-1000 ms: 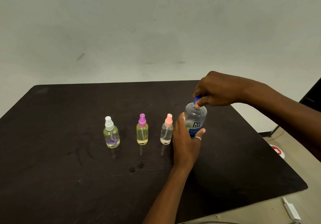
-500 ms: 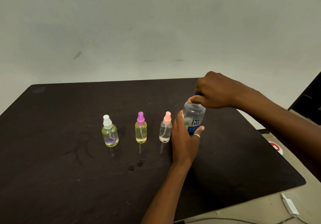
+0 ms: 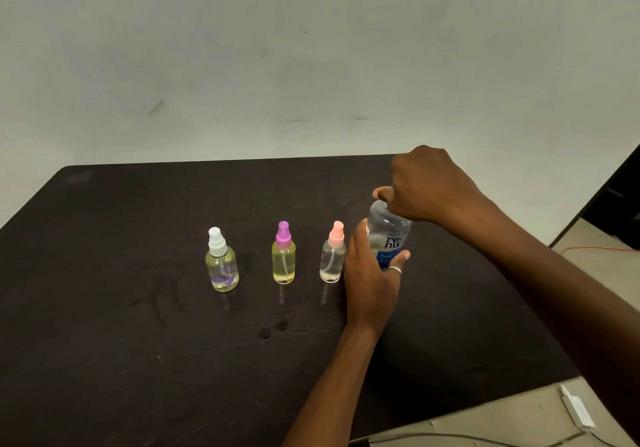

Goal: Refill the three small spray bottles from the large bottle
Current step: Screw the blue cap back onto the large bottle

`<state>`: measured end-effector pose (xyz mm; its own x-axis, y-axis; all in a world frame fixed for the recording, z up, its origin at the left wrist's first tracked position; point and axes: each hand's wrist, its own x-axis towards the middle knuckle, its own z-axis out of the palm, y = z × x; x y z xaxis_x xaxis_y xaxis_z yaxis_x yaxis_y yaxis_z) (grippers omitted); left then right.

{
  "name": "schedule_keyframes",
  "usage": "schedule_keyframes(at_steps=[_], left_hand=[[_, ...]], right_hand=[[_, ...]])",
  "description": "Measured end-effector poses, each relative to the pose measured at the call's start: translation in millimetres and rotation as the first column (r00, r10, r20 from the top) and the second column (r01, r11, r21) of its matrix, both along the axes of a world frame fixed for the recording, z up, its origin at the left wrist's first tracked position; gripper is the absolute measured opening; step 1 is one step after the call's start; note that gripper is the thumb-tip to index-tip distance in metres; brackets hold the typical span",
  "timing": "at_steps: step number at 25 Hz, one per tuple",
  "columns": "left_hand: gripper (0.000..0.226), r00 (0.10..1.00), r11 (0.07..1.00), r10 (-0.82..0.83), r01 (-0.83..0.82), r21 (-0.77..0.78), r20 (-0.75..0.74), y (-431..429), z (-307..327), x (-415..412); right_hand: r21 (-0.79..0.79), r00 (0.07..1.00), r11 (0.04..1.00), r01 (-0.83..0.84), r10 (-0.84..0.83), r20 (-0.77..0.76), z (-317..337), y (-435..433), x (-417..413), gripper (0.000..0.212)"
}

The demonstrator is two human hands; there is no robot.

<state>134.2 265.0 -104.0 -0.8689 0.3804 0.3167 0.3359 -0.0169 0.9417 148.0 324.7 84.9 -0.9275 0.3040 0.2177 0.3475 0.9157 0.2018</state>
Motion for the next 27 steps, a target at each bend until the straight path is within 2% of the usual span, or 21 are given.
schedule_keyframes(at_steps=[2,7,9,13,16,19,21,27], left_hand=[[0.075,1.0,1.0,-0.004,0.004,0.018,0.002,-0.4,-0.4,0.9],[0.076,1.0,1.0,0.003,-0.004,0.027,0.023,-0.5,1.9,2.5],[0.076,1.0,0.999,-0.008,0.007,0.038,0.024,-1.9,2.0,2.8],[0.073,1.0,0.999,-0.011,0.011,0.048,0.004,-2.4,1.4,2.8],[0.074,1.0,1.0,-0.017,0.017,0.025,-0.008,-0.6,-1.1,1.1],[0.075,1.0,1.0,-0.008,0.008,0.017,-0.018,0.2,-1.8,-0.5],[0.075,1.0,1.0,-0.002,0.002,0.013,-0.02,-0.1,-0.9,-0.8],[0.075,1.0,1.0,-0.003,0.003,-0.005,-0.02,0.6,-3.2,-0.9]], right_hand=[[-0.007,0.999,0.999,0.038,-0.039,-0.028,-2.3,-4.3,-0.5,0.052],[-0.053,0.987,0.99,0.129,-0.133,-0.09,-6.5,-20.5,-1.1,0.02],[-0.053,0.986,0.99,0.132,-0.137,-0.094,-7.5,-19.8,-0.1,0.026],[-0.087,0.98,0.982,0.167,-0.175,-0.092,6.1,-5.3,15.3,0.064],[-0.138,0.996,0.988,0.07,-0.076,-0.041,18.1,10.4,26.0,0.069],[-0.237,0.988,0.963,-0.131,0.147,0.051,20.6,19.9,26.9,0.035],[-0.262,0.971,0.943,-0.205,0.229,0.065,19.3,20.5,26.2,0.029],[-0.252,0.98,0.948,-0.193,0.2,0.0,12.8,23.5,17.5,0.023]])
